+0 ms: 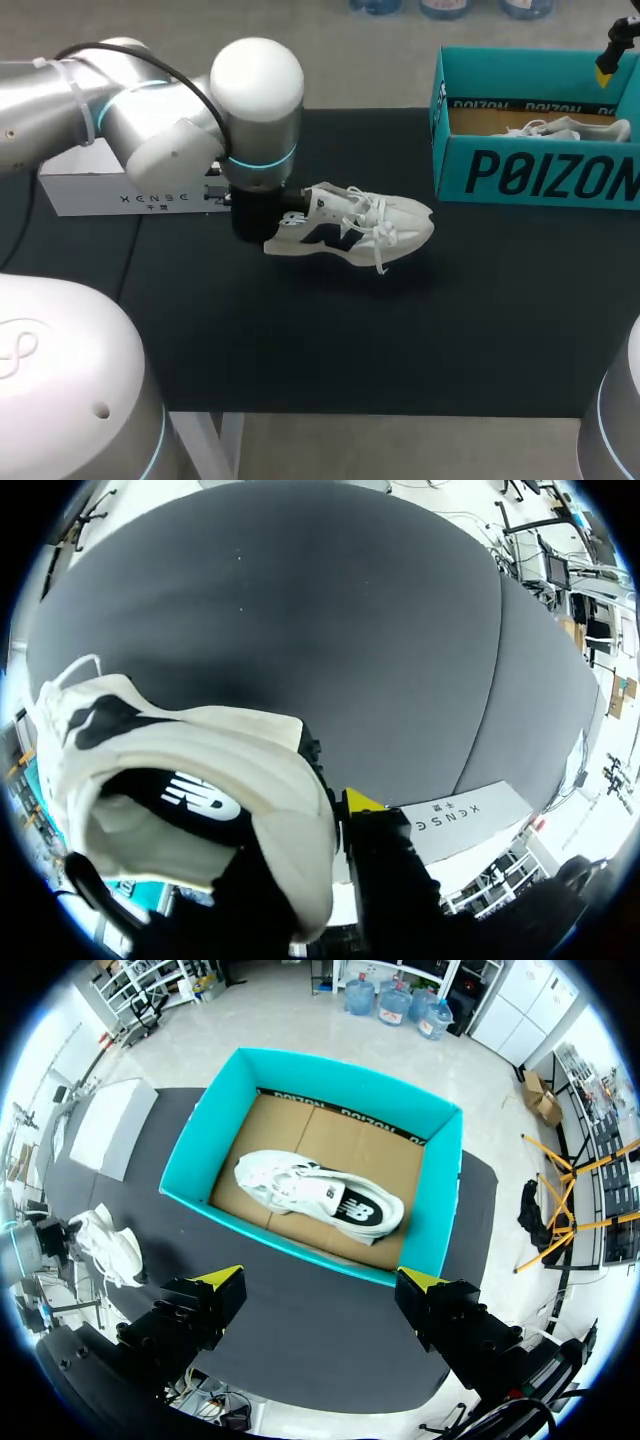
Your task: Take the shoe out of the shoebox, open the shoe tongue, remove and reinsert the insole, then place the shoe into the shoebox
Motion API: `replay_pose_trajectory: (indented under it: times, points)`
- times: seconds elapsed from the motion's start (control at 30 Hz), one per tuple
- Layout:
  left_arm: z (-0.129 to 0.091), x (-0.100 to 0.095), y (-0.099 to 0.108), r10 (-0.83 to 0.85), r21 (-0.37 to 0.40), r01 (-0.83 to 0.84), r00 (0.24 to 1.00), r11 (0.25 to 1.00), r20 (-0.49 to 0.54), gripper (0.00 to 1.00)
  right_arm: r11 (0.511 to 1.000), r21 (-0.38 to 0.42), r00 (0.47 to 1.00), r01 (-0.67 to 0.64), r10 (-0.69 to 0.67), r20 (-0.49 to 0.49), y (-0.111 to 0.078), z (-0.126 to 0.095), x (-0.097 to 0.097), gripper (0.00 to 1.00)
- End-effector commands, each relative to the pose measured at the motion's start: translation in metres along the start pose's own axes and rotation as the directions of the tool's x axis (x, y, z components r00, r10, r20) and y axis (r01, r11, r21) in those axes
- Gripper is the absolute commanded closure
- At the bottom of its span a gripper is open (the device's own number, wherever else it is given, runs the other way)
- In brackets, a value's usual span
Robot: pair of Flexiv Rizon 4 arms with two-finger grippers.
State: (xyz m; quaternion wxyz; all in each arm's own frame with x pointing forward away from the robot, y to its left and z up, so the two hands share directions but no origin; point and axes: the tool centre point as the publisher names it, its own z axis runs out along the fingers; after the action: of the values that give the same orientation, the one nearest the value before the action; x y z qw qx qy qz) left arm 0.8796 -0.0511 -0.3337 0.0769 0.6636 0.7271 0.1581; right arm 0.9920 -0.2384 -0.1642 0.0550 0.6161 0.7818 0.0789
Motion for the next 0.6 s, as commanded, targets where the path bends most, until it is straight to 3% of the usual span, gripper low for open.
replay_pose_trajectory:
  times: [0.03,0.3,0.6]
  points:
    - [-0.011,-0.004,-0.013,-0.046,0.031,0.046,0.999,0.998,-0.029,1.00,1.000,-0.002,1.000,0.001,-0.001,-0.001,-0.001,0.000,0.000,0.00]
    - [-0.016,0.006,-0.032,-0.061,0.123,0.066,0.997,0.990,-0.048,1.00,1.000,-0.002,1.000,0.001,-0.001,-0.001,-0.001,0.000,0.000,0.00]
    - [0.002,0.013,-0.042,0.015,0.172,-0.001,0.997,0.985,-0.082,1.00,1.000,-0.002,1.000,0.001,-0.001,-0.001,-0.001,0.000,0.000,0.00]
